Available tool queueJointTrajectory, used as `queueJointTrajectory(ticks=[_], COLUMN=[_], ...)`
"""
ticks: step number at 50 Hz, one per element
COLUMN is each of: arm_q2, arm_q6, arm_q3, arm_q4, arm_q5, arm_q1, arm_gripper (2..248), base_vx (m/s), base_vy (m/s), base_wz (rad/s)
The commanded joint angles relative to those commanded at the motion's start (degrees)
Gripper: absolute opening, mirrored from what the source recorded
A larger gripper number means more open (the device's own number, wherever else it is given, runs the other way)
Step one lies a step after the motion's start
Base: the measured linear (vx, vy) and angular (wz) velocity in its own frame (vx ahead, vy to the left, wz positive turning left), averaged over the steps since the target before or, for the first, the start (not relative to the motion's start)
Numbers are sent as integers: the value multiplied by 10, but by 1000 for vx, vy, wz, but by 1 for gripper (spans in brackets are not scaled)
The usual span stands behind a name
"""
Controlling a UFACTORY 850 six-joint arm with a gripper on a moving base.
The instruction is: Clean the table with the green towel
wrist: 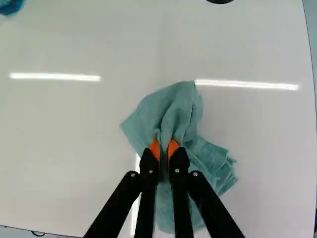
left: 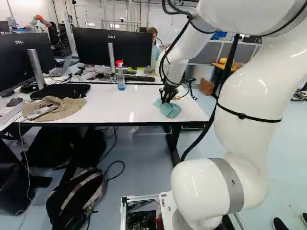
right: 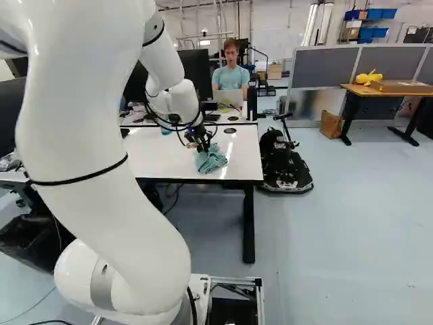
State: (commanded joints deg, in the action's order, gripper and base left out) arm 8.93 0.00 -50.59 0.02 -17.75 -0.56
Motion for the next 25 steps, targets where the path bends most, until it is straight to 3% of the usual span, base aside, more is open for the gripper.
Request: queueJointTrajectory(ticks=[25], arm_q2=[-69], arm_q6=[0], arm_q3=[75], arm_q4=[0], arm_q5=[0], arm_q1=[10], arm_gripper=[38], base_vx=[0], base_vy=[0], base_wz=[0])
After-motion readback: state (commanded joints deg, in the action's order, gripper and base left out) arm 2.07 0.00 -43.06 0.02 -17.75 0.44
